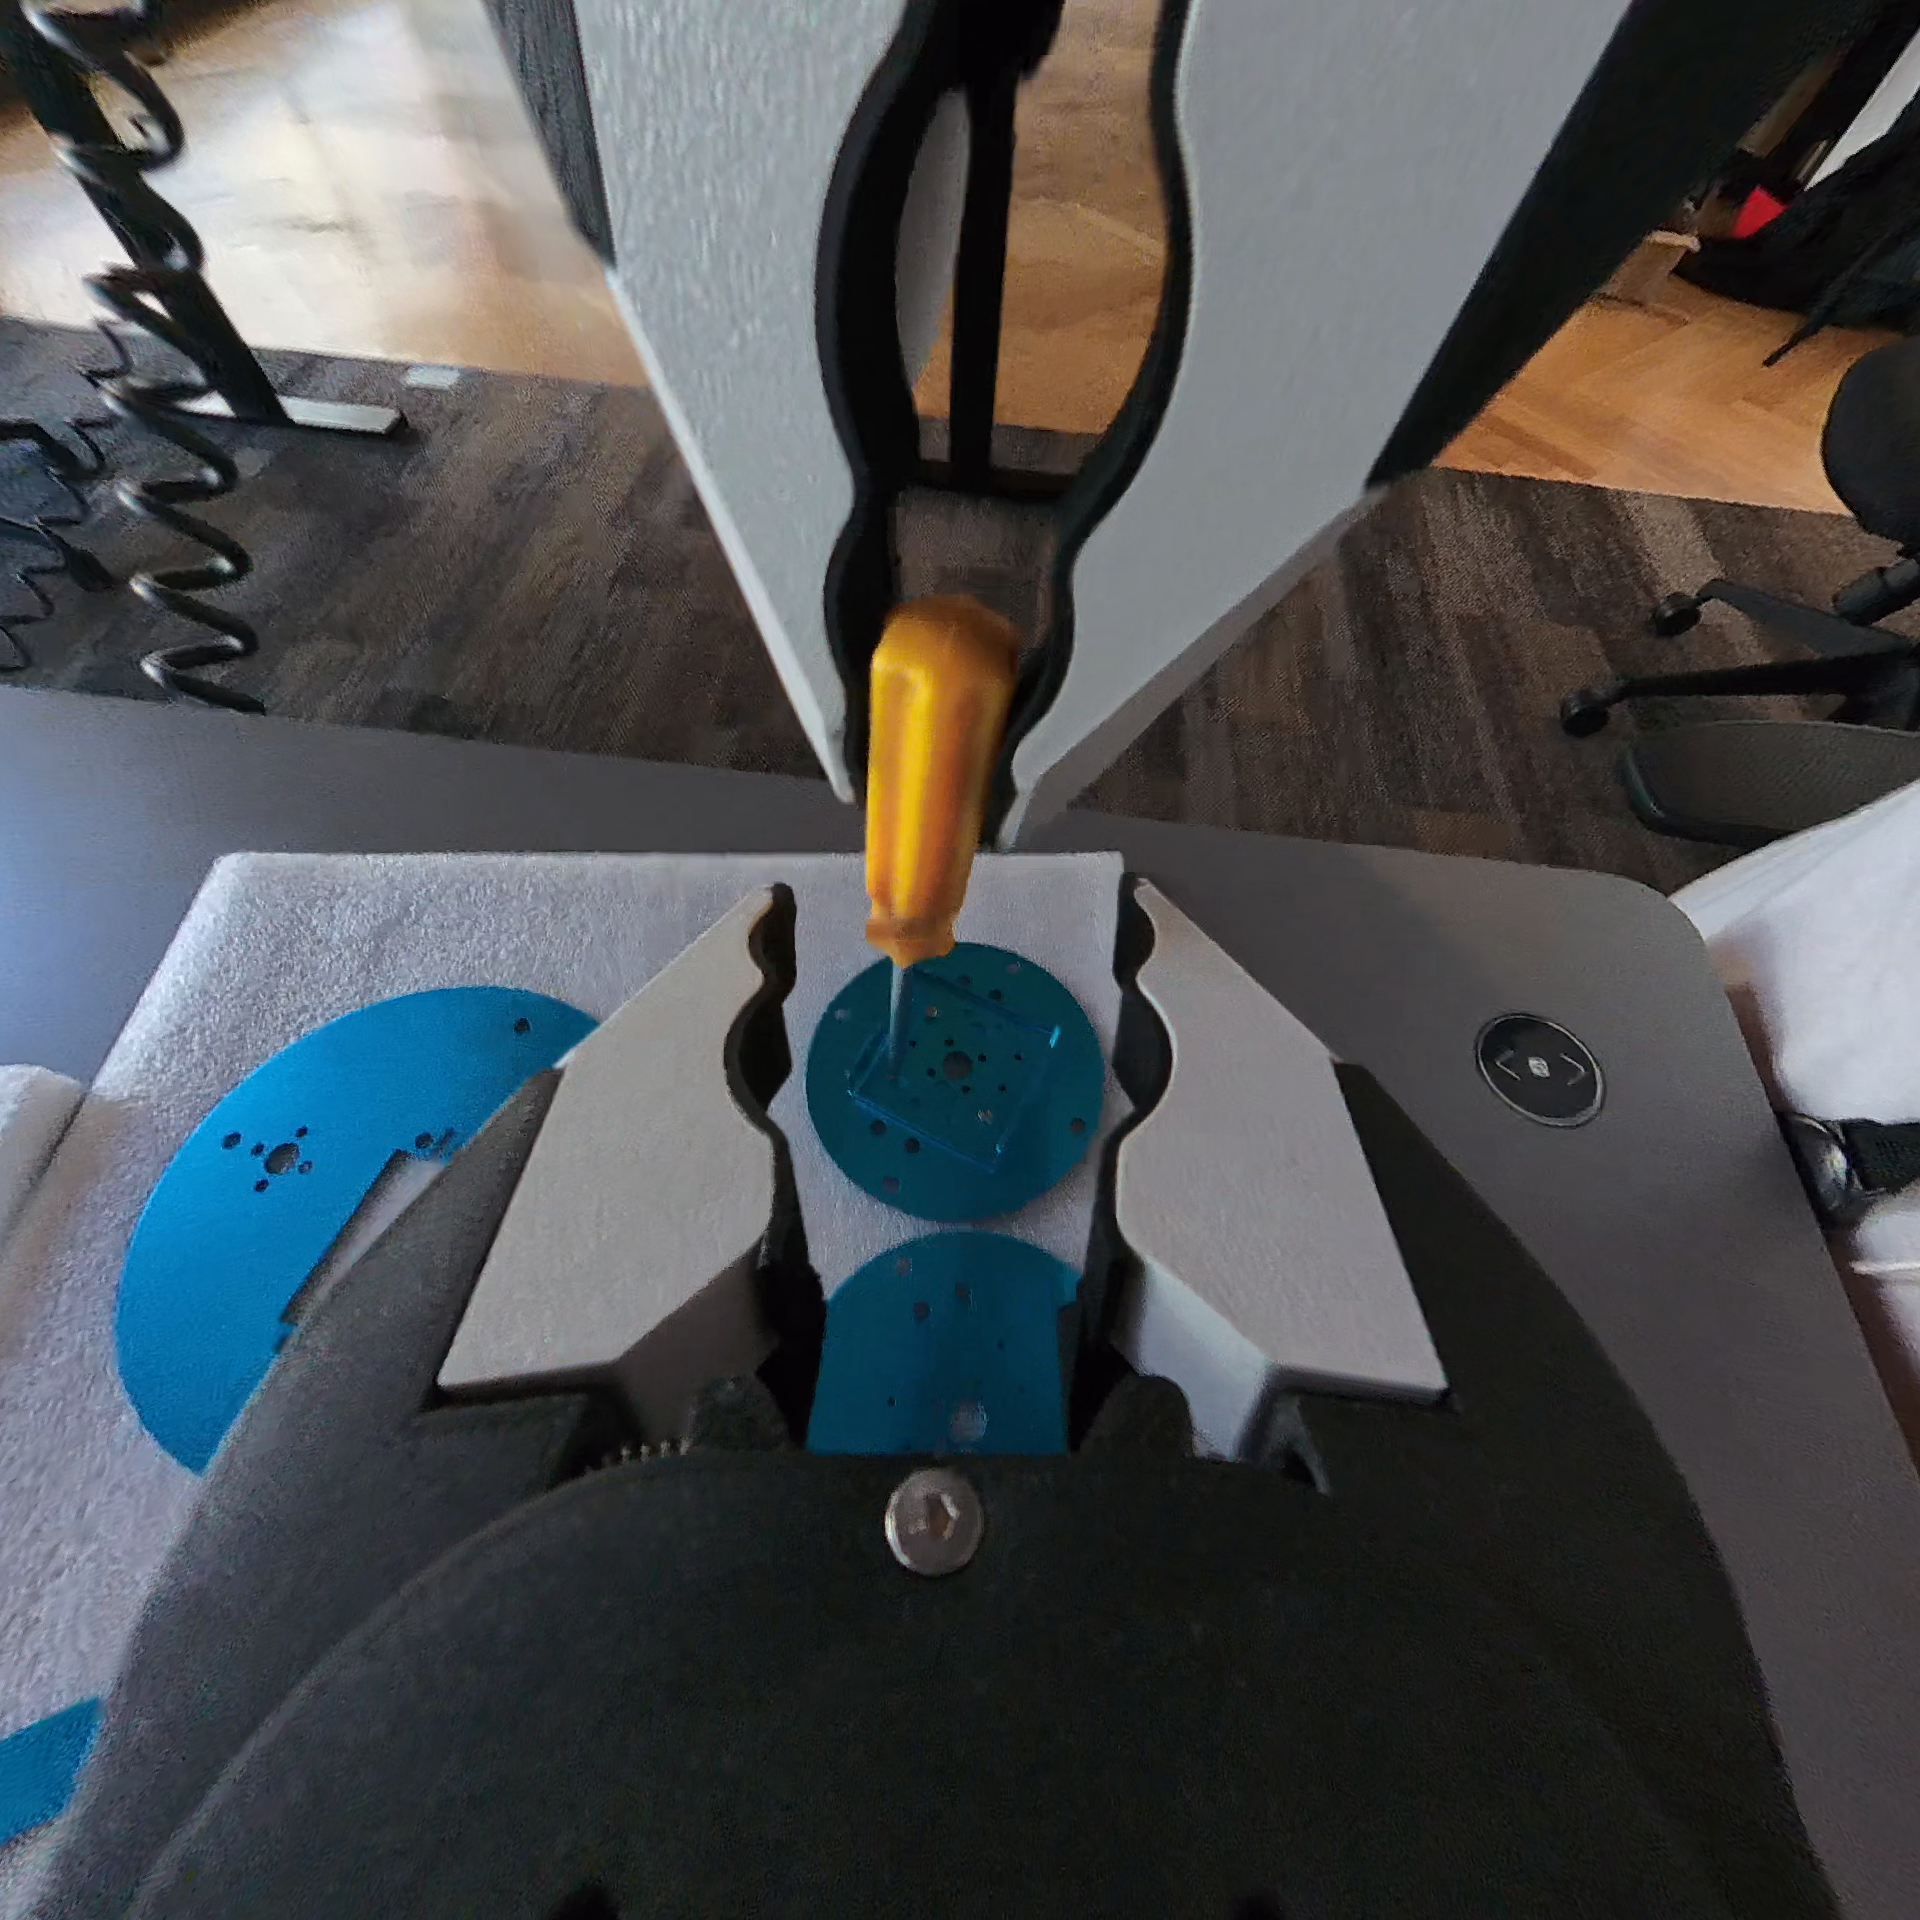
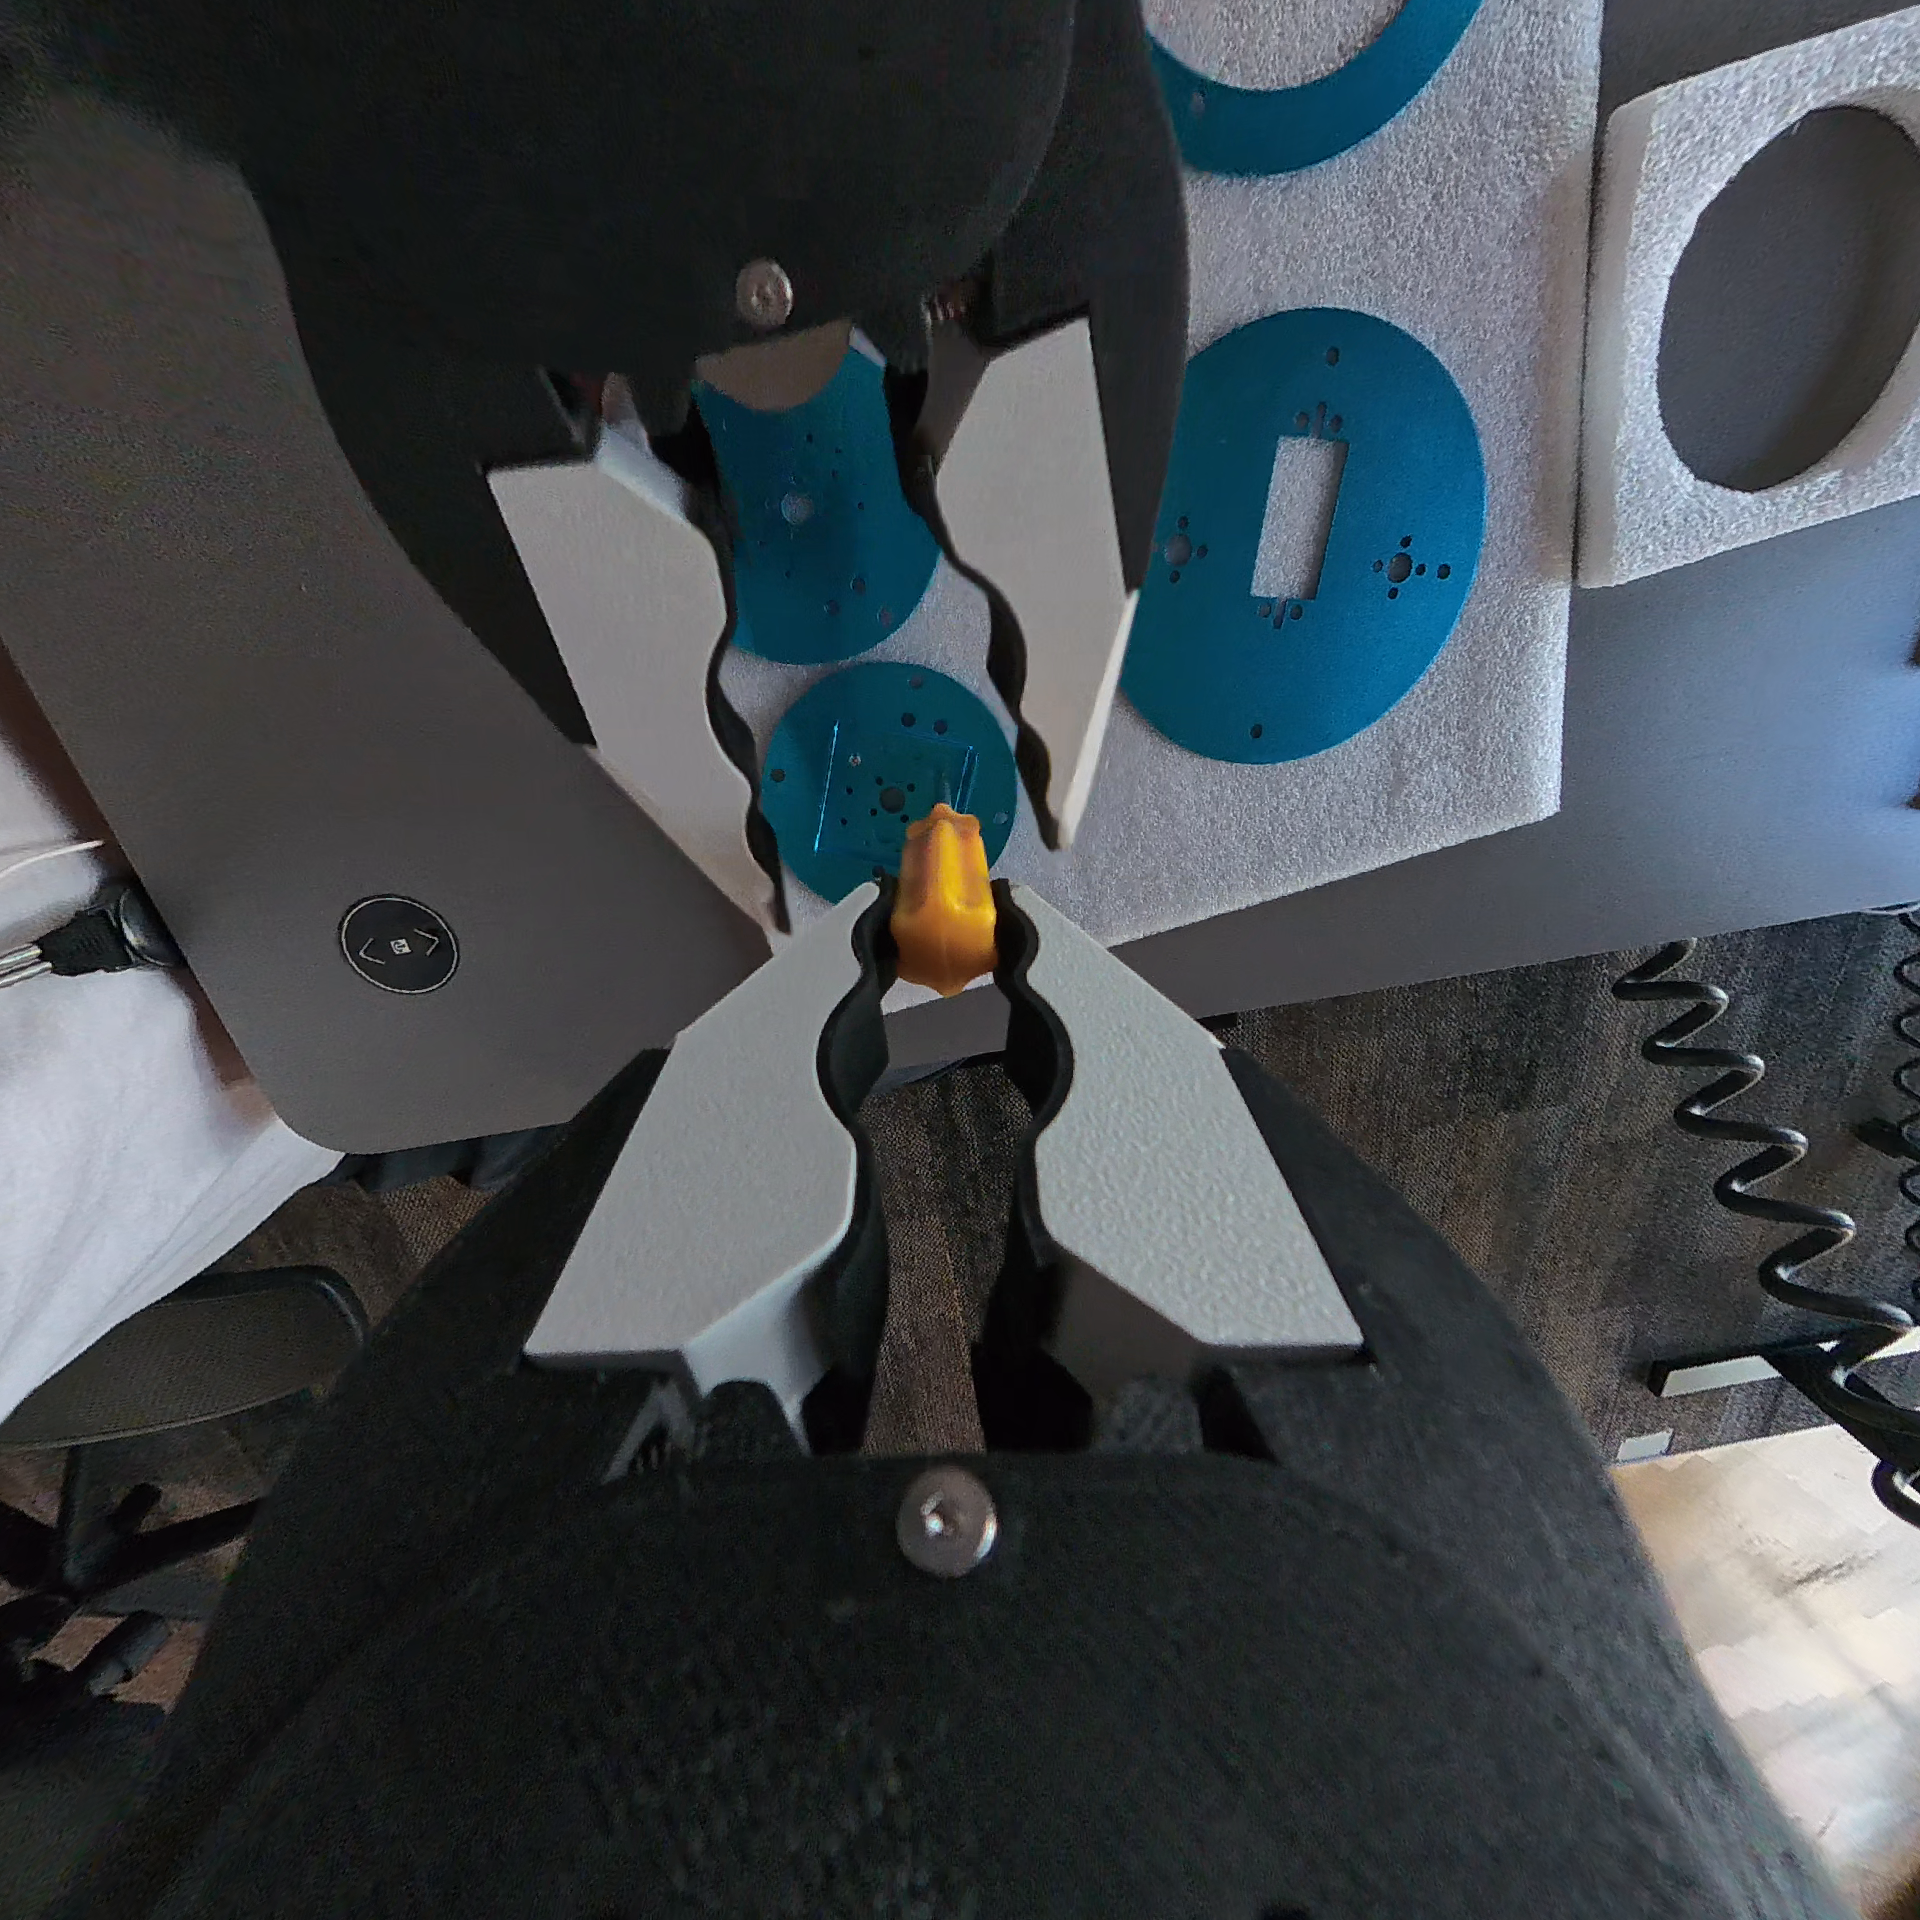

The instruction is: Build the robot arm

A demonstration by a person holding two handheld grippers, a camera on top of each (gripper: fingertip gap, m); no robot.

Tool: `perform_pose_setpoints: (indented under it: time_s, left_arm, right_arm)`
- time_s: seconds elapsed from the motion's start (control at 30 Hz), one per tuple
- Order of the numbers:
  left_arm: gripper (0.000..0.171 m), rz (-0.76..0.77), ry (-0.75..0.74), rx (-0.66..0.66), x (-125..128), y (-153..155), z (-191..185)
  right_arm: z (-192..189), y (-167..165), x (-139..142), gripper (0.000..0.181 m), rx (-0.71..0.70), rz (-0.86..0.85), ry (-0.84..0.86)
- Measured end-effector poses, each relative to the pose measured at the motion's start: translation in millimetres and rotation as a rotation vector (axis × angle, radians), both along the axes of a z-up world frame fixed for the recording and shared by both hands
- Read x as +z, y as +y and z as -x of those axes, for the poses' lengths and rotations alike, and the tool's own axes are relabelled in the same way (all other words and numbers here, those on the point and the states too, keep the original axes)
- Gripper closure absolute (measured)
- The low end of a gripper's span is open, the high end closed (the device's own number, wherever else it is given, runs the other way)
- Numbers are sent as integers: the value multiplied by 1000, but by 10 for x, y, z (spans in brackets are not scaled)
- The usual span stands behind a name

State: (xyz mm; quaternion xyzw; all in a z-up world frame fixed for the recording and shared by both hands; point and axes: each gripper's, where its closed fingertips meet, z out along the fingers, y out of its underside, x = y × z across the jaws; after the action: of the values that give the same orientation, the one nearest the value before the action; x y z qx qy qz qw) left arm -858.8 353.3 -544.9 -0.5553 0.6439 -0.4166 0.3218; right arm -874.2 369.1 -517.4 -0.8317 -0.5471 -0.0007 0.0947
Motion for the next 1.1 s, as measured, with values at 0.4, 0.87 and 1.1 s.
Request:
perform_pose_setpoints:
  time_s: [0.4, 0.87, 1.1]
  left_arm:
    - [120, -128, 267, -38, -679, -16, 10]
    - [122, -132, 263, -46, -688, -21, 5]
    - [122, -131, 261, -51, -687, -32, 0]
  right_arm:
    - [-23, -1, 4, 164, 15, -3, 26]
    - [-87, -55, 14, 164, 27, 12, -6]
    - [-92, -55, 15, 165, 30, 27, -17]
